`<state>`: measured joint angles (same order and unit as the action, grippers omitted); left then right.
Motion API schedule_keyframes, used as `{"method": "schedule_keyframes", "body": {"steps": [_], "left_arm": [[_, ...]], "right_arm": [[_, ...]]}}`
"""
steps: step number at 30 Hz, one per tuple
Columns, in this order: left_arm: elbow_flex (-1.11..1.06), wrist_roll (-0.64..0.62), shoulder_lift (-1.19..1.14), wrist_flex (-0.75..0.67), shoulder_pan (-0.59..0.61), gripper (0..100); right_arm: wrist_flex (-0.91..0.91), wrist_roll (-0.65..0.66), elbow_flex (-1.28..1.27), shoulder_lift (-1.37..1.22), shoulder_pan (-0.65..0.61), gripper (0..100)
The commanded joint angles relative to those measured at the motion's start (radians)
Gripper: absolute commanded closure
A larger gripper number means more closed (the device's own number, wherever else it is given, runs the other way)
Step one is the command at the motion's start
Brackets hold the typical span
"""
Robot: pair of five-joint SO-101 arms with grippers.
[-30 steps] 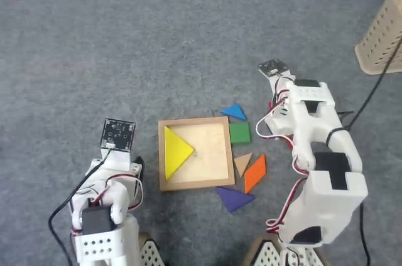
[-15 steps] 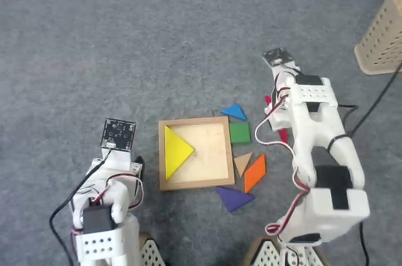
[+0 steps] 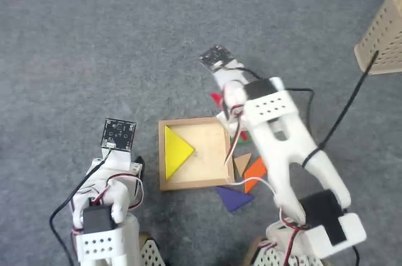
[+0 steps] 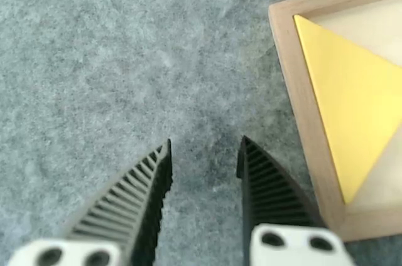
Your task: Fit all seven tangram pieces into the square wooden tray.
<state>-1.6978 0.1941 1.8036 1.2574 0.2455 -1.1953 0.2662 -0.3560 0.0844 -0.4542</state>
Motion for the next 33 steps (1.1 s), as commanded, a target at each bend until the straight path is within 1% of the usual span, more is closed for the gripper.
{"method": "schedule_keyframes", "body": {"steps": [1,6,9,12,14,17,18,21,24,30,33], "left_arm": [[0.012,0.005,0.006,0.005,-0.002,83],[0.012,0.005,0.006,0.005,-0.002,83],[0.012,0.005,0.006,0.005,-0.002,83],[0.012,0.005,0.006,0.005,-0.002,83],[0.012,0.005,0.006,0.005,-0.002,83],[0.012,0.005,0.006,0.005,-0.002,83],[0.012,0.005,0.006,0.005,-0.002,83],[0.012,0.005,0.006,0.005,-0.002,83],[0.012,0.005,0.006,0.005,-0.002,83],[0.012,0.005,0.006,0.005,-0.002,83],[0.012,0.005,0.006,0.005,-0.002,83]], "right_arm": [[-0.012,-0.107,0.034,0.050,-0.035,99.3],[-0.005,-0.133,0.034,-0.004,-0.044,99.3],[-0.004,-0.133,0.040,-0.047,-0.044,99.3],[0.035,-0.117,0.035,-0.068,-0.054,99.3],[0.061,-0.026,0.038,-0.079,-0.071,99.3],[0.065,0.186,0.032,-0.082,-0.117,99.3],[0.062,0.227,0.031,-0.082,-0.130,99.3],[0.062,0.296,0.026,-0.082,-0.148,99.3],[0.070,0.393,0.034,-0.082,-0.150,99.3],[0.188,0.591,0.026,-0.084,-0.148,99.3],[0.240,0.667,0.025,-0.085,-0.151,99.3]]}}
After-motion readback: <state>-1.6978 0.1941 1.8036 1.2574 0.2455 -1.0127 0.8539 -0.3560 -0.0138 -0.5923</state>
